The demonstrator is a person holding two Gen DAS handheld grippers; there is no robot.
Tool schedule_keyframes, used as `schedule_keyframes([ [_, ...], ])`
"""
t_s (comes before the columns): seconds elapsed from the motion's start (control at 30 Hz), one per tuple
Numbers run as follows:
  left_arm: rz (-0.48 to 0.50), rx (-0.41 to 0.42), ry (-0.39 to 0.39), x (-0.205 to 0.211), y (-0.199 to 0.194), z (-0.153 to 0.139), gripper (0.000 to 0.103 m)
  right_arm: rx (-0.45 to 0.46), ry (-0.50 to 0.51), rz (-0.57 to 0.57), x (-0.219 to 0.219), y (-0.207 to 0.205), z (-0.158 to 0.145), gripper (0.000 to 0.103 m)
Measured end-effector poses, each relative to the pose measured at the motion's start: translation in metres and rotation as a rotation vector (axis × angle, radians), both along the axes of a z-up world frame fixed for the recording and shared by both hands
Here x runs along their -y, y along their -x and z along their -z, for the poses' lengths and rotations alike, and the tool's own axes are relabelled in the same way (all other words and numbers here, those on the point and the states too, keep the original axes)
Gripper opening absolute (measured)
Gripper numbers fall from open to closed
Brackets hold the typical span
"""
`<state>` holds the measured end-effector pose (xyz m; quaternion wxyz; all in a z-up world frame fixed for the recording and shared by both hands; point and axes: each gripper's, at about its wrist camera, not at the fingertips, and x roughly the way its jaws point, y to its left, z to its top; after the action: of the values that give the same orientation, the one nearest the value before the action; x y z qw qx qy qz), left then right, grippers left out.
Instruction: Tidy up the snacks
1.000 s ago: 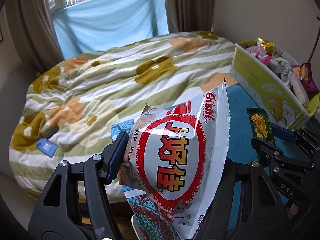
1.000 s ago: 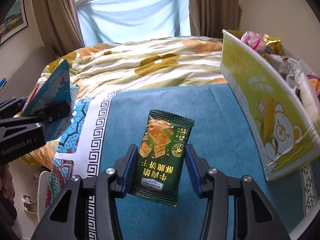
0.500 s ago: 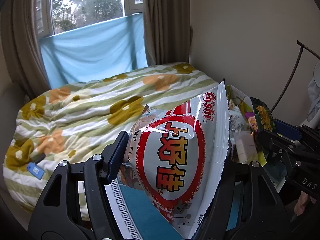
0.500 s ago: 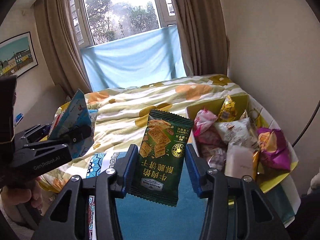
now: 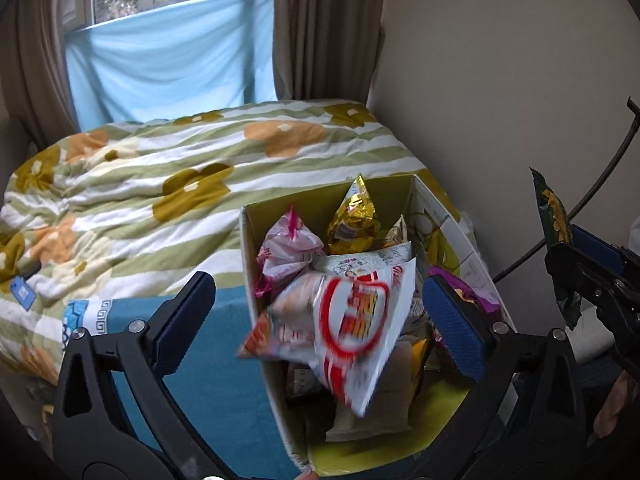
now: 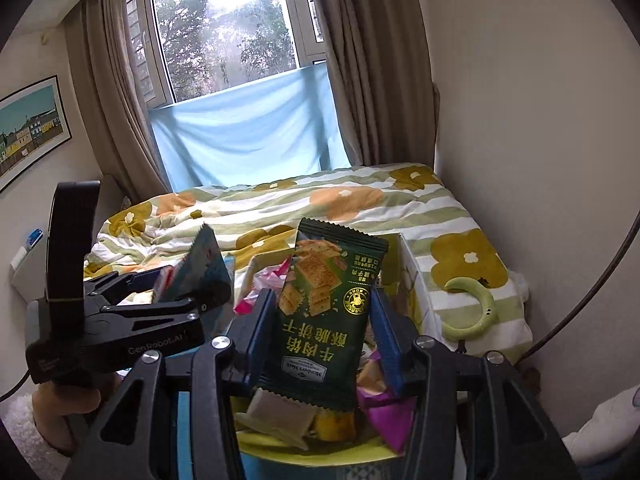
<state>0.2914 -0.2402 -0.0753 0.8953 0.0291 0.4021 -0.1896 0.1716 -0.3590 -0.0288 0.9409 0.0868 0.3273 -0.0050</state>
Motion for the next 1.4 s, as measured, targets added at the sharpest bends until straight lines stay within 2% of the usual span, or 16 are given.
schedule_keyframes([
  [0.13,-0.038,-0.037,-0.002,-0.009,0.010,0.006,0.103,-0.029,-0.017,-0.045,0.021,-0.013,0.012,0.044],
  [0.5,-0.156,-0.032,-0.009,-0.031,0.018,-0.004,0.103,-0.063,-0.049,-0.159,0.044,-0.054,0.024,0.044],
  [0.67,-0.206,-0.060,-0.038,-0.040,0.021,-0.002,0.103,-0.146,-0.116,-0.185,0.050,-0.081,0.040,0.047],
  [0.7,-0.216,-0.068,-0.046,-0.041,0.022,0.000,0.103,-0.166,-0.127,-0.189,0.051,-0.085,0.044,0.050],
  [0.73,-0.225,-0.073,-0.053,-0.044,0.025,0.002,0.103,-0.186,-0.134,-0.191,0.051,-0.088,0.049,0.068],
  [0.77,-0.230,-0.077,-0.057,-0.046,0.028,0.005,0.103,-0.198,-0.139,-0.188,0.052,-0.088,0.053,0.091],
  [0.8,-0.234,-0.082,-0.060,-0.049,0.031,0.007,0.103,-0.198,-0.145,-0.181,0.055,-0.088,0.055,0.097],
  [0.93,-0.240,-0.089,-0.046,-0.062,0.045,0.012,0.103,-0.195,-0.148,-0.143,0.059,-0.077,0.057,0.099],
  [1.03,-0.233,-0.068,-0.037,-0.072,0.059,0.004,0.103,-0.180,-0.142,-0.124,0.057,-0.062,0.049,0.099],
  [1.27,-0.212,0.035,0.002,-0.111,0.104,-0.040,0.103,-0.077,-0.094,-0.096,0.023,-0.002,0.005,0.099],
  [1.4,-0.215,0.128,-0.016,-0.137,0.141,-0.071,0.103,-0.003,-0.053,-0.094,-0.009,0.042,-0.026,0.099],
])
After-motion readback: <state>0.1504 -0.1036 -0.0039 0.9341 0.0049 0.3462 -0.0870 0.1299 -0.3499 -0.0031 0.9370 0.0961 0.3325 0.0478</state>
